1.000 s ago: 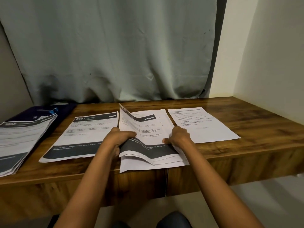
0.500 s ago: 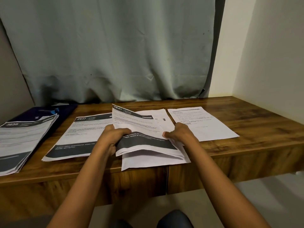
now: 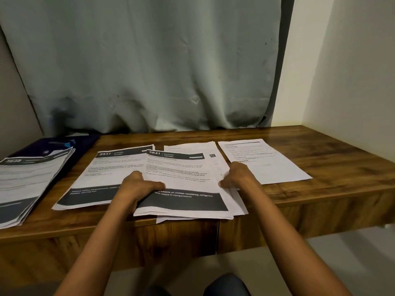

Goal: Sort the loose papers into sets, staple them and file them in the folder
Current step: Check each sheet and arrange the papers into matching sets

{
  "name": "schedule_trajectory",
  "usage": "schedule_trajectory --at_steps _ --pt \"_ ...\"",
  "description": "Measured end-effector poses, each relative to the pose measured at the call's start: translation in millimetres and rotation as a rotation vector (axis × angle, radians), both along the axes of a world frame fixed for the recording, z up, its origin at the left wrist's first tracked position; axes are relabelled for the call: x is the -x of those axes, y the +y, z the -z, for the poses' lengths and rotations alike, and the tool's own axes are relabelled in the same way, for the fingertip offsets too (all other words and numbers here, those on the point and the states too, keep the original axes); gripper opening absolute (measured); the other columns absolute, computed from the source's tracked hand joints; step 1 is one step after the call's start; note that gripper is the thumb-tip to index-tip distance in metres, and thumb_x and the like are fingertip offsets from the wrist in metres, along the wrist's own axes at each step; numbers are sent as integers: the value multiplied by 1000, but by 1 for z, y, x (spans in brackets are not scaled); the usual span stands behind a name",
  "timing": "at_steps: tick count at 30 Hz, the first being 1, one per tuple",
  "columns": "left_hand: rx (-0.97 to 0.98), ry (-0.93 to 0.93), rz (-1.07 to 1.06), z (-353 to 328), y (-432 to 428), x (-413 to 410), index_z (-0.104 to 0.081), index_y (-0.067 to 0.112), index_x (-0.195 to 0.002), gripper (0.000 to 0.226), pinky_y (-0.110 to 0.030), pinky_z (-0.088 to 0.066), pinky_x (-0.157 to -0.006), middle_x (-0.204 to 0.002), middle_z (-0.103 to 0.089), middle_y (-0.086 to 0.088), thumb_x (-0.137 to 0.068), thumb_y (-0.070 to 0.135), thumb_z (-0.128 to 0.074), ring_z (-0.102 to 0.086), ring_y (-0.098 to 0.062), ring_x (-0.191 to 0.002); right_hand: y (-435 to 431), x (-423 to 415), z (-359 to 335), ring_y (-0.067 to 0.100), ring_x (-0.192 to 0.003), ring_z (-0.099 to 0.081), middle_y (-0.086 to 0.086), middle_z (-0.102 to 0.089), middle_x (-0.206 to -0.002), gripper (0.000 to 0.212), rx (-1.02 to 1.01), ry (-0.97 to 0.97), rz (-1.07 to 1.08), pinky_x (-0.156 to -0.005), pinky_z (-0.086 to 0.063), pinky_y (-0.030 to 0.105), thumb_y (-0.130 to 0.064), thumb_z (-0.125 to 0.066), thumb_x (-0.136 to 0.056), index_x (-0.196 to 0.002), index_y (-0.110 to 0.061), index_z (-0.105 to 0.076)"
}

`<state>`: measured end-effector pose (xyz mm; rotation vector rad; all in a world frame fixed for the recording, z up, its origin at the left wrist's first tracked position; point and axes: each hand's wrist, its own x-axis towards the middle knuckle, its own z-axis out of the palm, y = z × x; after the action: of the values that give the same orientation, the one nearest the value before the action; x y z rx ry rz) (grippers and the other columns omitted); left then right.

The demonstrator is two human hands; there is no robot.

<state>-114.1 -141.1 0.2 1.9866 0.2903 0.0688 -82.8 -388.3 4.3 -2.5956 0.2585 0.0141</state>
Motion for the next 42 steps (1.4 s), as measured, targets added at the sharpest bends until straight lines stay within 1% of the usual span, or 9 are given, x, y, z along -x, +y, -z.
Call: schedule_trajectory --at_steps 7,13,19,23,27,30,33,38,42 --pt "-290 4 41 -3 -22 3 -51 3 -111 49 -27 -37 -73 -117 -54 -14 -78 29 -76 -48 -24 -94 -5 -5 -3 22 -86 -56 13 -57 -115 34 -118 41 32 -68 -50 27 -7 -59 -89 -122 -2 -50" --pt "-356 -47 65 1 -36 6 -51 -1 -118 44 -24 -34 -72 -126 -55 -17 -84 20 -70 -50 -24 -98 -5 -6 -6 29 -111 -56 12 -54 -130 53 -252 10 16 -75 -45 31 -36 -61 -91 -130 -4 -45" --pt "-385 -92 98 3 -39 6 -51 2 -124 43 -21 -32 -78 -131 -55 -14 -87 17 -66 -51 -29 -119 -1 -9 -1 25 -113 -56 8 -57 -128 48 -356 -34 -20 -79 -43 29 -19 -71 -84 -127 -6 -52" --pt "-315 -129 84 1 -29 -6 -52 4 -123 43 -24 -37 -80 -130 -57 -11 -91 30 -62 -54 -29 -116 -5 -10 -6 21 -102 -61 5 -63 -125 39 -524 -169 -66 -76 -45 28 -9 -66 -87 -125 -6 -58" --pt "53 -326 61 -20 -18 -30 -53 7 -122 48 -34 -53 -85 -121 -64 -4 -88 39 -64 -63 -20 -102 -12 -7 -35 14 -94 -60 1 -63 -115 31 -798 -319 -120 -62 -48 17 -1 -58 -91 -122 -6 -57" --pt "329 -438 77 -51 -20 -46 -34 7 -127 53 -25 -53 -77 -119 -60 -3 -89 29 -63 -61 -15 -97 -15 -15 -57 15 -98 -62 4 -64 -120 33 -909 -448 -178 -66 -52 18 -1 -59 -90 -123 -5 -56" --pt "352 -566 81 -76 -24 -63 -31 8 -134 54 -25 -49 -83 -124 -56 -4 -92 29 -59 -58 -19 -109 -14 -29 -70 20 -104 -64 5 -64 -118 32 -979 -571 -197 -76 -55 23 0 -57 -92 -123 -6 -54" --pt "147 -751 27 -90 -37 -80 -41 4 -129 35 -4 -45 -65 -122 -56 -3 -99 21 -48 -54 -11 -103 -3 -48 -68 19 -108 -62 6 -63 -123 29 -988 -632 -170 -94 -52 36 -5 -52 -95 -123 -11 -53" --pt "11 -720 7 -68 -38 -88 -43 2 -125 31 -28 -50 -83 -125 -58 -12 -101 22 -44 -58 -24 -110 2 -50 -45 17 -110 -59 0 -60 -121 29 -989 -575 -156 -89 -51 30 -9 -49 -98 -126 -13 -51"
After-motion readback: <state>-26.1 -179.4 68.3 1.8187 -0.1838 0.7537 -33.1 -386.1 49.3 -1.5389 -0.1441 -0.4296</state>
